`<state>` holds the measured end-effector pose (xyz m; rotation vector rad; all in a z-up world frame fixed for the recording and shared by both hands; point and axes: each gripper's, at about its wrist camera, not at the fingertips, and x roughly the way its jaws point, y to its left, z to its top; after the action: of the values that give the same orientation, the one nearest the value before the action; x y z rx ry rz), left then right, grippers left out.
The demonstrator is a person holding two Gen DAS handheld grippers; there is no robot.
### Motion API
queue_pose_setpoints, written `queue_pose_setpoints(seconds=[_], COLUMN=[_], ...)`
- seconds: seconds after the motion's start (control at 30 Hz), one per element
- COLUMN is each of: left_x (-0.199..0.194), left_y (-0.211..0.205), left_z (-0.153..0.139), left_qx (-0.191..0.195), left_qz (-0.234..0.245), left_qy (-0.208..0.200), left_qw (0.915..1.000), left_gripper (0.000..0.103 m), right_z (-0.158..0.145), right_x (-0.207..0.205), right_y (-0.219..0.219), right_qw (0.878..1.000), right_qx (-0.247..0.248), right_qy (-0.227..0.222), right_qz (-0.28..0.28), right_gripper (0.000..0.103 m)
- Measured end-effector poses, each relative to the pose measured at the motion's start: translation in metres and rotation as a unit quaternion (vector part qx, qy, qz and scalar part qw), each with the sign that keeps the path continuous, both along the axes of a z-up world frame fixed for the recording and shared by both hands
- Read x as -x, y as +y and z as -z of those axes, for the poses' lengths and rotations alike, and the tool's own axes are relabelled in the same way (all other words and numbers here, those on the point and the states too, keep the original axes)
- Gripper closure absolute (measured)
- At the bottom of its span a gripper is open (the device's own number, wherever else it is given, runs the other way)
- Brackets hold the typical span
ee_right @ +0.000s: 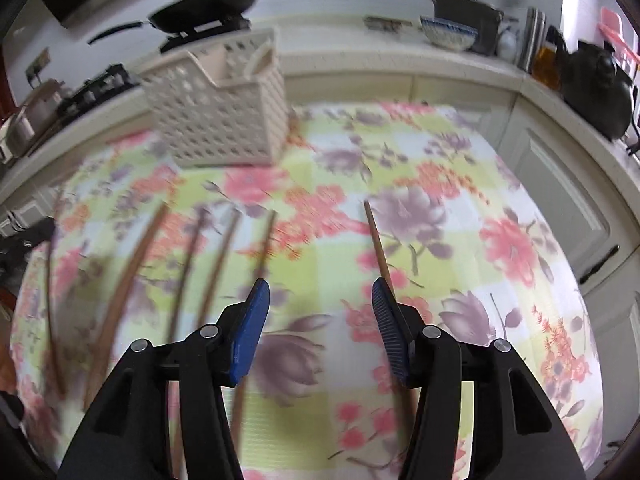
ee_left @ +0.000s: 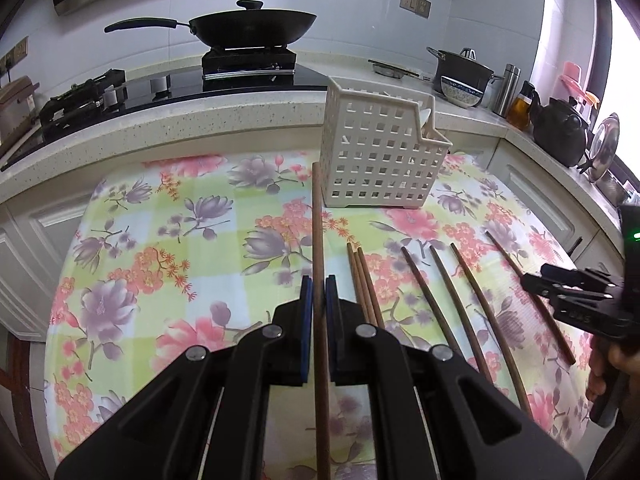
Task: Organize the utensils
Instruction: 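Lift the held chopsticks and carry them toward the basket with both tools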
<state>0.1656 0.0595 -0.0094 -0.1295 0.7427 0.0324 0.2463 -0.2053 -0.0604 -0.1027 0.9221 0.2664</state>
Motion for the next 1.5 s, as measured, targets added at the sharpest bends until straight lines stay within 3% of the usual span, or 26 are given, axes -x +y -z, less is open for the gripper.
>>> queue_pose_setpoints(seconds=[0.27, 0.43, 0.53, 0.63, 1.1, 1.27, 1.5], left_x=[-0.004, -0.007, -0.008, -0.006, 0.022, 0.033, 0.035], left_y=[0.003, 0.003, 0.002, 0.001, 0.0, -0.001, -0.006], left_z=[0.002, 0.004, 0.005, 0.003, -0.037, -0.051, -0.058], left_qx=[0.003, 0.007, 0.01, 0.008, 0.01, 0.015, 0.011], left_qz=[-0.001, -0.001, 0.001, 0.002, 0.006, 0.012, 0.015], left_qy=[0.003, 0.005, 0.005, 0.002, -0.06, -0.084, -0.087], left_qw=[1.0, 1.0, 0.9999, 1.0, 0.9982, 0.9963, 0.996], left_gripper=[0.097, 0.097, 0.097, 0.097, 0.097, 0.097, 0.097], right_z=[0.023, 0.028, 0.029, 0.028, -0.08, -0.098, -0.103], right_x=[-0.04, -0.05, -0.053, -0.054, 0.019, 0.043, 0.058], right_y=[-0.032, -0.035, -0.033, -0.033, -0.007, 0.003, 0.011], right_qw=[0.999, 0.998, 0.999, 0.999, 0.992, 0.989, 0.986], right_qx=[0.022, 0.02, 0.017, 0.015, -0.071, -0.072, -0.08], right_qy=[0.036, 0.052, 0.047, 0.049, -0.087, -0.116, -0.138], right_qz=[0.03, 0.008, -0.005, -0.011, -0.052, -0.059, -0.05], right_gripper=[0.072, 0.077, 0.093, 0.096, 0.096, 0.096, 0.096])
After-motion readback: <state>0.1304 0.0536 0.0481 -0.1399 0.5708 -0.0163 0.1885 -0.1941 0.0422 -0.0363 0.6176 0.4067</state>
